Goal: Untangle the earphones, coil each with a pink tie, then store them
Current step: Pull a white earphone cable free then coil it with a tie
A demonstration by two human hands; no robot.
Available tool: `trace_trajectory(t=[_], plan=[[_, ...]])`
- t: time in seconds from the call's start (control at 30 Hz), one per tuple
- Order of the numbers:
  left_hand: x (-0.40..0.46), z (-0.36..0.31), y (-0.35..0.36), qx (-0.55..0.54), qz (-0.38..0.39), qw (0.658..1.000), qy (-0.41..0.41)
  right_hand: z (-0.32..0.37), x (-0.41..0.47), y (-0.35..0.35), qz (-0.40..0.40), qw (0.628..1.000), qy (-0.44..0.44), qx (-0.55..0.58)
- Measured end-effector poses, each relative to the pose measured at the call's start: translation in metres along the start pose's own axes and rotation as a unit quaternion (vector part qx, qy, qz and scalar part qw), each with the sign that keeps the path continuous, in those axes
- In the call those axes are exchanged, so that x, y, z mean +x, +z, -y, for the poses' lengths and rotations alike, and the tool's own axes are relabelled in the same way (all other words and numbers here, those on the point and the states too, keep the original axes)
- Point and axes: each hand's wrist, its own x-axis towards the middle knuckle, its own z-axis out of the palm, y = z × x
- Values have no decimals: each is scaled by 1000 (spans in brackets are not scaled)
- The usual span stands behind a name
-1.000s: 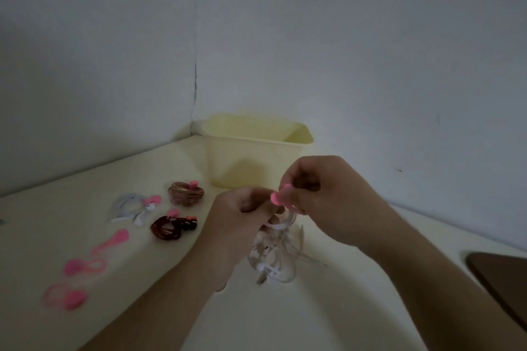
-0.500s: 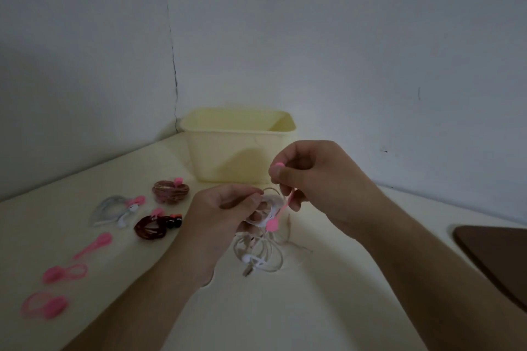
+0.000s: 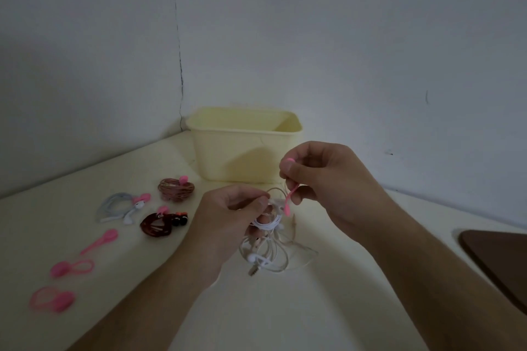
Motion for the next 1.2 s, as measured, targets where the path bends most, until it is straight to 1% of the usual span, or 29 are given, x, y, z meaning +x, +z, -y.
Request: trace_trajectory(t=[0.1,0.3,0.37,0.47,0.63,0.83,1.2], plan=[[0,0,0,4,3,1000,-3,2,-1,1,12,999,8,34],[5,3,-4,7,-73,997,-10,16,-3,-2,20,997,-6,68],[6,2,-5,-7,-80,997,-24,17,-3,-3,24,997,-13,75],[4,0,-4,-24,-60,997,-34,15,-5,2,30,997,-12,74],[-3,-5,2,-7,10,1000,-27,7,-4,5,34,998,4,56],[-7,-11,5,-2,15,1000,-22,0,-3,5,26,998,18,52],[-12,-14,6,16,53,998,-36,-5,1,2,9,998,23,59]])
